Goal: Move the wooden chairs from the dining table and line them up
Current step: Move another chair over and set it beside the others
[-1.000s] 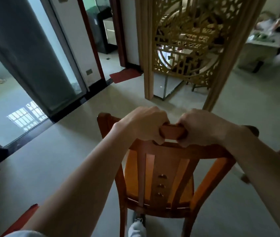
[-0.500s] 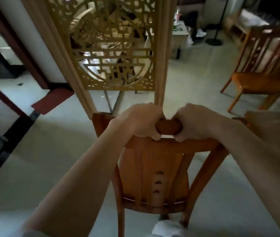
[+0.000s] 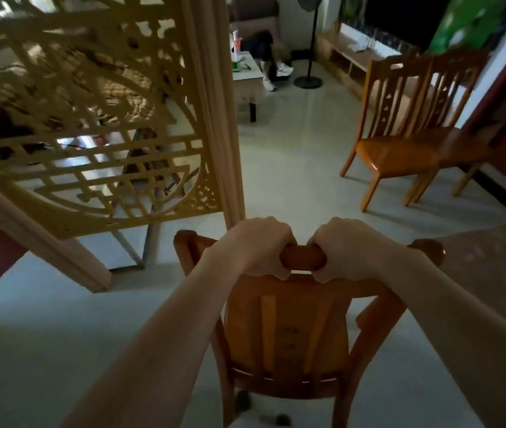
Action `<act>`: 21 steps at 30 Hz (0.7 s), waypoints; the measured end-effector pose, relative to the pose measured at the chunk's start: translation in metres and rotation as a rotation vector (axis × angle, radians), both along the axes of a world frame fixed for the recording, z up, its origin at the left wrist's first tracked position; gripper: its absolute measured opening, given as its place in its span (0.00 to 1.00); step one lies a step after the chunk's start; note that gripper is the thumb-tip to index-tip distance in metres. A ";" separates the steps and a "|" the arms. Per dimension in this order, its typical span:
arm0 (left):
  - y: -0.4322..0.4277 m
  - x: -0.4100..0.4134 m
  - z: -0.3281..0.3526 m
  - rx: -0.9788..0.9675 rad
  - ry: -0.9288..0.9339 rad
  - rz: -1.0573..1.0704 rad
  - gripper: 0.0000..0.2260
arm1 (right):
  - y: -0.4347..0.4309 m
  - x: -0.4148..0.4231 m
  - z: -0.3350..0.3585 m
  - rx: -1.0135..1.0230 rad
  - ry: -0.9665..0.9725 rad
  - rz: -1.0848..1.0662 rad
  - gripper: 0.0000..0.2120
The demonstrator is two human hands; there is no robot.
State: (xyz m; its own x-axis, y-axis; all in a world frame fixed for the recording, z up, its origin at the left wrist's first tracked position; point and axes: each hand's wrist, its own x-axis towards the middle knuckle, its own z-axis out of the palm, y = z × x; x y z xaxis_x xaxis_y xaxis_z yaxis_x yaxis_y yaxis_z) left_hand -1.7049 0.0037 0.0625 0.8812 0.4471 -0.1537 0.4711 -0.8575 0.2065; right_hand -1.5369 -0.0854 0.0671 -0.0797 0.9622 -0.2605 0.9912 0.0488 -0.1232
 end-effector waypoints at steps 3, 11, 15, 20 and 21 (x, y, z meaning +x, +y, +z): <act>0.049 0.034 -0.009 0.022 -0.006 -0.069 0.07 | 0.040 0.028 -0.008 -0.028 -0.029 -0.052 0.14; 0.165 0.127 -0.011 0.006 0.015 -0.197 0.11 | 0.131 0.099 -0.011 -0.011 -0.018 -0.227 0.12; 0.206 0.180 -0.010 -0.016 0.013 -0.265 0.17 | 0.162 0.144 -0.012 -0.011 0.027 -0.328 0.16; 0.250 0.246 -0.017 -0.036 0.029 -0.326 0.14 | 0.198 0.203 -0.019 -0.001 0.033 -0.370 0.14; 0.259 0.260 -0.018 -0.032 0.036 -0.328 0.15 | 0.206 0.215 -0.022 0.003 0.033 -0.368 0.13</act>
State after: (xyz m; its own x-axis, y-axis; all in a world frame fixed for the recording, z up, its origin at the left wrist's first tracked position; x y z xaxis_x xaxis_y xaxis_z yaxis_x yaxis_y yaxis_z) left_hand -1.4449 0.2623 0.0447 0.9712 0.1349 -0.1965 0.1785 -0.9581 0.2240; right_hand -1.3215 0.1205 0.0455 0.2638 0.9285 -0.2612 0.9378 -0.3103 -0.1560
